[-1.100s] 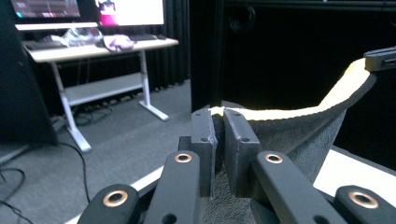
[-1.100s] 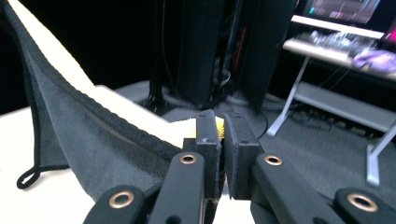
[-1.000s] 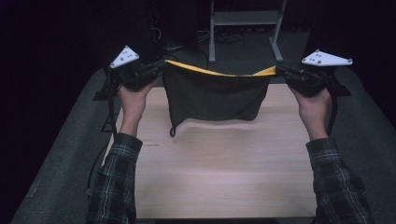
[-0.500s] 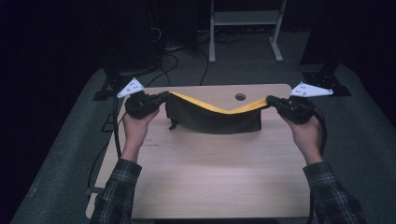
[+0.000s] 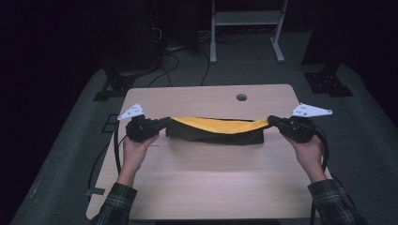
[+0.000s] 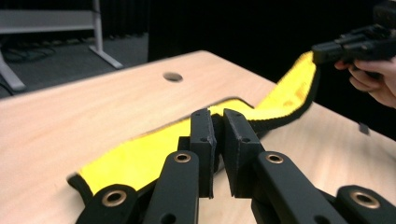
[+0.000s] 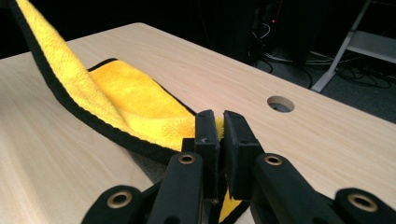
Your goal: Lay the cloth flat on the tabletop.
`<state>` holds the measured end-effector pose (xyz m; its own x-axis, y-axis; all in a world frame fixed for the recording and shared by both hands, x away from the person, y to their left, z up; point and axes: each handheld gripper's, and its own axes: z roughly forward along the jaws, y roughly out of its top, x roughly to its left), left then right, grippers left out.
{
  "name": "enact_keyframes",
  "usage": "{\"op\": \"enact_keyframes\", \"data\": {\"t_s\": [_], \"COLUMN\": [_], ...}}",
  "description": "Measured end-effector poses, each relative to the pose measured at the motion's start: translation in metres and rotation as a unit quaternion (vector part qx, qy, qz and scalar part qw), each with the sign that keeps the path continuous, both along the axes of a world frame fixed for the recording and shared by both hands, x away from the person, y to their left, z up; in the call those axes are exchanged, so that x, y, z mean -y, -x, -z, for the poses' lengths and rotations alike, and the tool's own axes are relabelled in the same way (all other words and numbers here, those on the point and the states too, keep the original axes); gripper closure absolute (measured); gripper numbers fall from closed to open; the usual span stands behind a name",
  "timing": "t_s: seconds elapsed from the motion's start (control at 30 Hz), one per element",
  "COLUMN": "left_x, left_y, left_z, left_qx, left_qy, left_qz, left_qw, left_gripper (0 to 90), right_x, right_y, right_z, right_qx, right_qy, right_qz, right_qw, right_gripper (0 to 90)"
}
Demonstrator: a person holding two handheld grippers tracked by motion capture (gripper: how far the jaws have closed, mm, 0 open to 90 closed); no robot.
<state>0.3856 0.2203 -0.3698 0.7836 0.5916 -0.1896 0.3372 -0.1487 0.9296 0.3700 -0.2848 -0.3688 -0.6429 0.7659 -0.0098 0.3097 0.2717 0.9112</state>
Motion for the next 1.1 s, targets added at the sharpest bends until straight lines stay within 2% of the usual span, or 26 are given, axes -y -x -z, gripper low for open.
{"op": "enact_keyframes", "data": {"t_s": [0.13,0.17,0.2,0.27,0.3,0.33,0.37,0.47,0.5,0.53,0.63,0.67,0.7,0.73,0.77,0.8,0.83,0.87,0.9,0.93,0.97,1.0,1.03,1.1], "left_x": [-0.001,-0.001,-0.002,-0.003,-0.004,-0.006,-0.006,-0.011,-0.011,-0.012,-0.011,-0.010,-0.010,-0.010,-0.009,-0.008,-0.008,-0.007,-0.007,-0.006,-0.006,-0.004,-0.004,-0.003], "left_y": [0.019,0.019,0.028,0.032,0.037,0.046,0.046,0.062,0.062,0.069,0.076,0.083,0.083,0.087,0.091,0.097,0.097,0.102,0.102,0.105,0.105,0.108,0.108,0.110], "left_z": [0.007,0.007,0.011,0.012,0.014,0.017,0.017,0.024,0.024,0.029,0.033,0.037,0.037,0.039,0.041,0.047,0.047,0.054,0.054,0.062,0.062,0.068,0.068,0.073], "left_qx": [0.001,0.001,0.001,-0.001,0.000,-0.004,-0.004,-0.012,-0.012,-0.020,-0.026,-0.036,-0.036,-0.039,-0.042,-0.050,-0.050,-0.064,-0.064,-0.077,-0.077,-0.087,-0.087,-0.095], "left_qy": [-0.021,-0.021,-0.025,-0.025,-0.026,-0.033,-0.033,-0.035,-0.035,-0.041,-0.047,-0.049,-0.049,-0.054,-0.055,-0.061,-0.061,-0.068,-0.068,-0.075,-0.075,-0.087,-0.087,-0.094], "left_qz": [0.002,0.002,0.007,0.007,0.008,0.009,0.009,0.012,0.012,0.015,0.021,0.026,0.026,0.028,0.031,0.036,0.036,0.039,0.039,0.042,0.042,0.045,0.045,0.049], "left_qw": [0.9998,0.9998,0.9997,0.9997,0.9996,0.9994,0.9994,0.9992,0.9992,0.9988,0.9984,0.9978,0.9978,0.9974,0.9971,0.9962,0.9962,0.9949,0.9949,0.9933,0.9933,0.9914,0.9914,0.9898], "left_gripper": [83.0,82.9,82.9,82.9,82.9,82.9,82.9,82.8,82.8,82.9,82.9,82.9,82.9,82.9,82.9,82.8,82.8,82.7,82.8,82.8,82.7,82.8,82.7,82.7], "right_x": [-0.003,-0.003,-0.005,-0.006,-0.008,-0.008,-0.008,-0.007,-0.007,-0.005,-0.003,-0.002,-0.002,-0.001,-0.001,-0.001,-0.001,0.000,0.000,0.000,0.000,0.000,0.000,0.001], "right_y": [0.008,0.008,0.013,0.015,0.022,0.025,0.028,0.040,0.040,0.047,0.053,0.060,0.060,0.068,0.068,0.075,0.075,0.081,0.081,0.085,0.085,0.090,0.090,0.095], "right_z": [0.003,0.003,0.006,0.008,0.011,0.013,0.014,0.018,0.018,0.022,0.024,0.028,0.028,0.032,0.032,0.037,0.037,0.044,0.044,0.053,0.053,0.061,0.061,0.068], "right_qx": [-0.005,-0.005,-0.009,-0.013,-0.015,-0.017,-0.022,-0.025,-0.025,-0.030,-0.037,-0.043,-0.043,-0.051,-0.051,-0.058,-0.058,-0.071,-0.071,-0.086,-0.086,-0.103,-0.103,-0.116], "right_qy": [0.001,0.001,0.006,0.011,0.017,0.020,0.023,0.027,0.027,0.032,0.034,0.034,0.034,0.041,0.041,0.053,0.053,0.057,0.057,0.067,0.067,0.076,0.076,0.087], "right_qz": [-0.010,-0.010,-0.015,-0.019,-0.024,-0.029,-0.031,-0.039,-0.039,-0.042,-0.047,-0.052,-0.052,-0.056,-0.056,-0.057,-0.057,-0.059,-0.059,-0.061,-0.061,-0.063,-0.063,-0.064], "right_qw": [0.9999,0.9999,0.9998,0.9997,0.9995,0.9992,0.9990,0.9986,0.9986,0.9982,0.9976,0.9971,0.9971,0.9963,0.9963,0.9953,0.9953,0.9941,0.9941,0.9921,0.9921,0.9897,0.9897,0.9873], "right_gripper": [84.0,84.0,83.9,83.9,83.9,83.9,83.9,83.9,83.9,83.9,83.8,83.8,83.8,83.8,83.8,83.8,83.8,83.7,83.7,83.7,83.7,83.7,83.7,83.5]}}
